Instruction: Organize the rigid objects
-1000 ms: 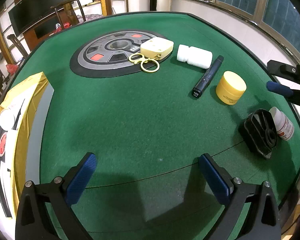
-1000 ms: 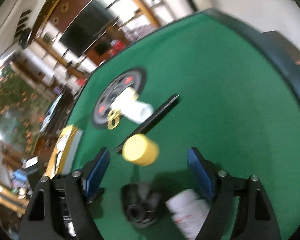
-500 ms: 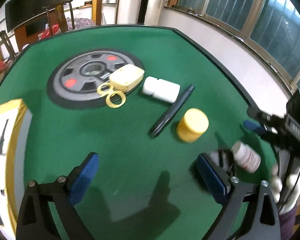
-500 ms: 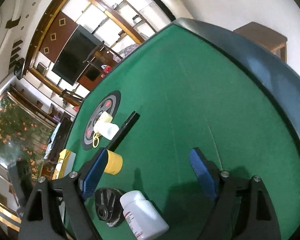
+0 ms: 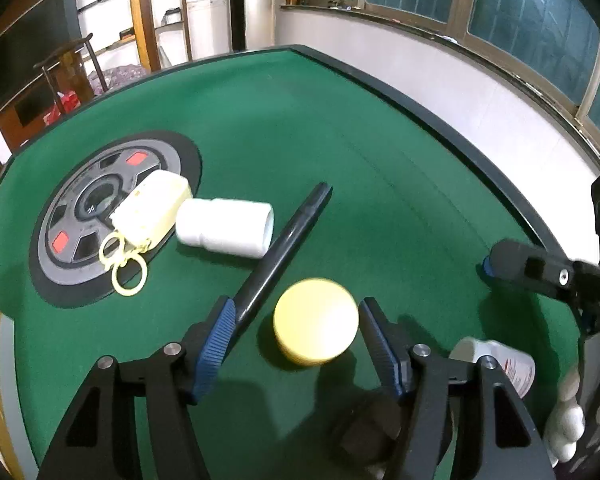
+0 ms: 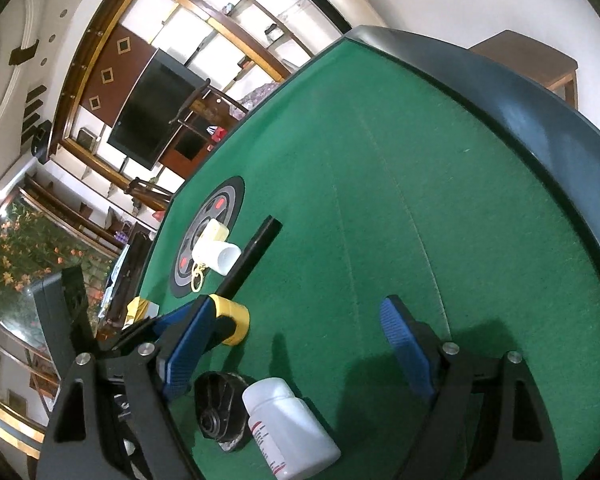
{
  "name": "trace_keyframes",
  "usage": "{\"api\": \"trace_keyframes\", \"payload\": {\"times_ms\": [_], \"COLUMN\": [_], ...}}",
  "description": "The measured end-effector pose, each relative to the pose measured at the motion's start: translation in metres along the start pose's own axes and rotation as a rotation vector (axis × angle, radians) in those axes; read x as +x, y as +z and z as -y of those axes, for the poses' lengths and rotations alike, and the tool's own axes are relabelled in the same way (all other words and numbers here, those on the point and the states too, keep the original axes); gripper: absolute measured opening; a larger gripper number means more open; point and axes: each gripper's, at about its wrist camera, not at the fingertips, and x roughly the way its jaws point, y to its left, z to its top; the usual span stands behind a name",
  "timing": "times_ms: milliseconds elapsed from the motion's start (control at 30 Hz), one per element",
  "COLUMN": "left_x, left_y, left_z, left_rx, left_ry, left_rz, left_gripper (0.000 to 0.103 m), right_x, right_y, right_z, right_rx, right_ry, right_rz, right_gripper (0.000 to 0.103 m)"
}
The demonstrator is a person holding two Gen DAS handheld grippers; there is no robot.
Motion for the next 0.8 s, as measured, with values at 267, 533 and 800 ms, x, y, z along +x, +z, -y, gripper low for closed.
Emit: {"api": "trace_keyframes", "payload": {"times_ms": [267, 533, 800], "left_x": [0.008, -0.023, -0.087], "left_y": [-0.004, -0.012, -0.052], "left_z": [0.015, -0.008, -0.056], "left_rx": [0.118, 0.038, -0.191], "left_ry": [0.112, 0.011, -0.175], "left_rz": [0.044, 0.065, 0.111], "left_gripper": [0.053, 0.042, 0.043], "right_x": [0.003, 0.007, 0.010], "right_y": [-0.001, -0.002, -0.005], "right_z": [0.001, -0.002, -0.011], "right_rx": [0.000, -0.018, -0.068], "right_ry": [-0.003, -0.028, -0.088], "right_rz": [-0.011, -0.006, -0.002], "right_gripper": [0.084, 0.084, 0.084]}}
